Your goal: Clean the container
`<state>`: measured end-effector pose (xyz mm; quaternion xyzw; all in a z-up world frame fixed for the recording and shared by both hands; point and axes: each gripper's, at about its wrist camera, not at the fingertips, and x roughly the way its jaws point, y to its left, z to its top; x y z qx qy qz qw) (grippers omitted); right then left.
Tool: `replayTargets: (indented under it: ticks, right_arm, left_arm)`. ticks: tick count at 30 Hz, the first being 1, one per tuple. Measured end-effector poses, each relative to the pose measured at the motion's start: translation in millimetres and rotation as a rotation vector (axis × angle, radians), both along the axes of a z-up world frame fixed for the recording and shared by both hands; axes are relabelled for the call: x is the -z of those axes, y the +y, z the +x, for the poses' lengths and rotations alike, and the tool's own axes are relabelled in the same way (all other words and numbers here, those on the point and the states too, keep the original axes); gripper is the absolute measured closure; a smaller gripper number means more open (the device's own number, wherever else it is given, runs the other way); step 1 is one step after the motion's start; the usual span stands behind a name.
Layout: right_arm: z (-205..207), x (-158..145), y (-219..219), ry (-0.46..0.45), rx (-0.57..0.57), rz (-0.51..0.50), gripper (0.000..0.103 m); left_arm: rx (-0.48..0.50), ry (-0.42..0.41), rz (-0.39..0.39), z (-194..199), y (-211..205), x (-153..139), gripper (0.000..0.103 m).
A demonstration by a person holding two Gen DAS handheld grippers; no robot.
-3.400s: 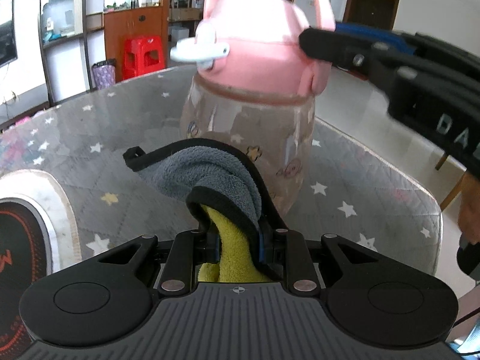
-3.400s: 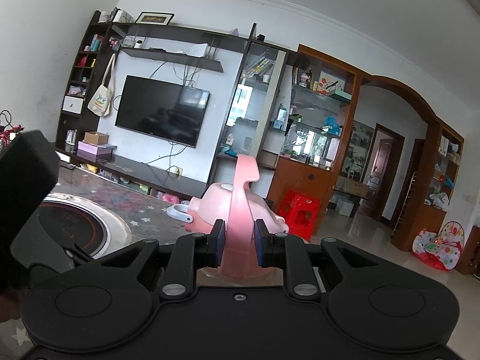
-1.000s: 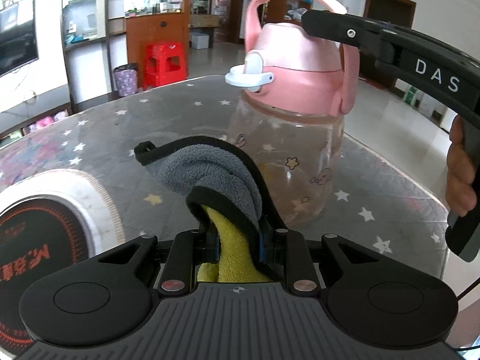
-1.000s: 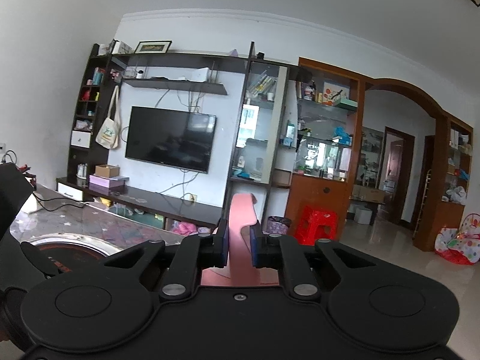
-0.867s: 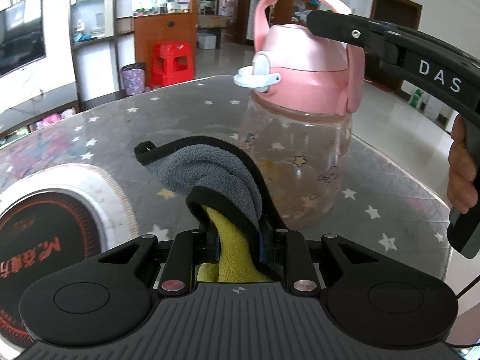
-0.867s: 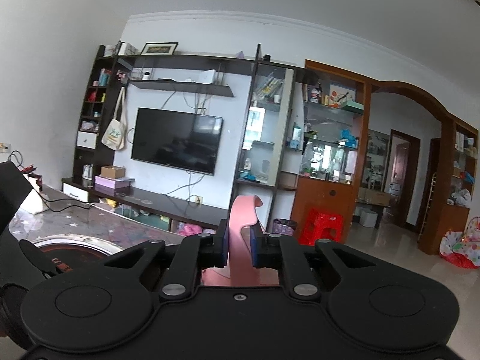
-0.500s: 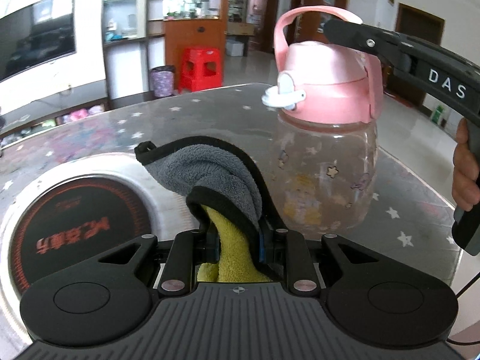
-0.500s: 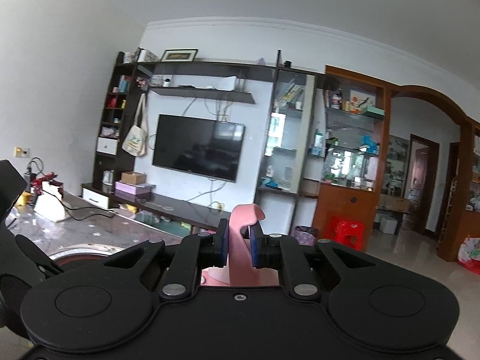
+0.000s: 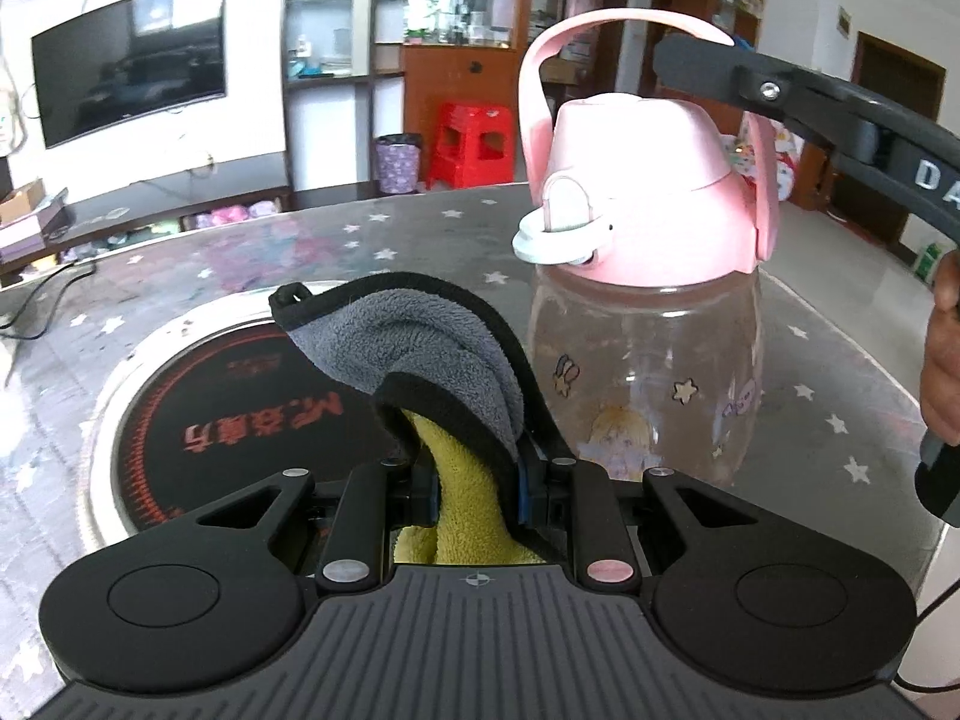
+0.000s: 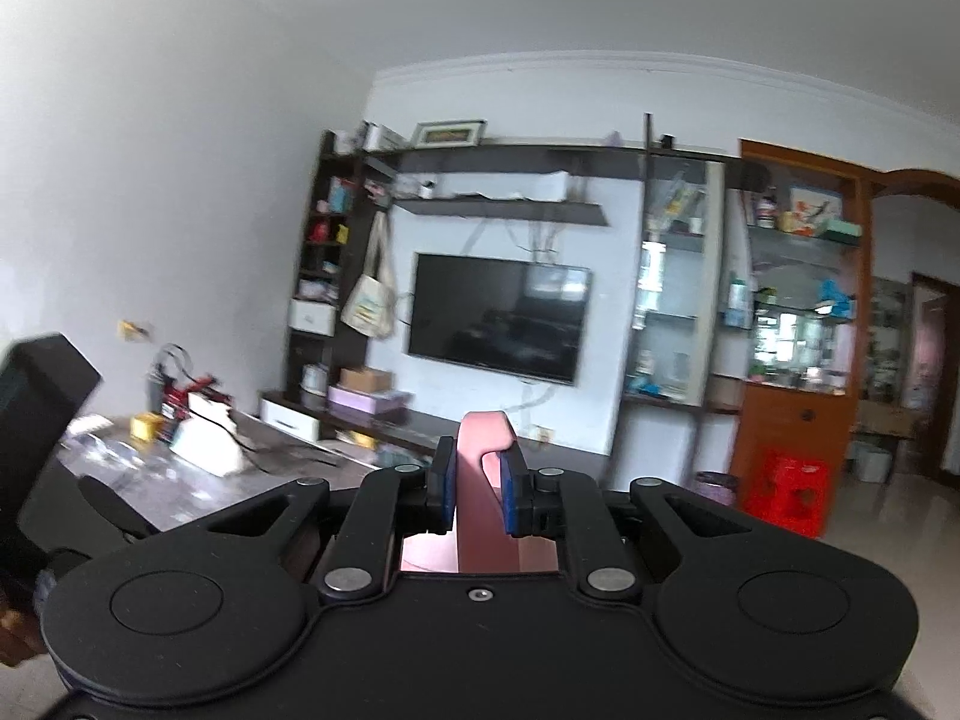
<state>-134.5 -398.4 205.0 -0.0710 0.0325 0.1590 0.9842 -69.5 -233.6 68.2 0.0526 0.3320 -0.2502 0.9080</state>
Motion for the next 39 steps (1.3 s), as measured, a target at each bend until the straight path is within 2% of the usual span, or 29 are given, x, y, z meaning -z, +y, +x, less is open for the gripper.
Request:
replayTargets:
  ticks: [5,10,20,28,39]
  right_arm:
    - [-6,-7,-2,-0.003,-0.074,-0.008,0.087]
    - [-13,-15,-8,-0.004,-0.083,-0.044,0.087]
    - [-16,-19,-13,-0.003,0.021,-0.159,0.087]
    - [-5,-19,-33,0.001,0.100,-0.187,0.087]
    - [-2,-9,-44,0.015,0.163,-0.146,0.087]
  left_arm:
    - [-0.007,0.007,0.000,-1,9,4,0.081]
    - [0.027,0.001,0.004,-3,-1,1,0.081]
    - [0.105,-0.001,-0.010,-6,-26,7,0.081]
    - [0.163,0.004,0.003,-12,-47,11,0.081]
    - [0.146,-0.066,-0.009,-24,-55,-14,0.082]
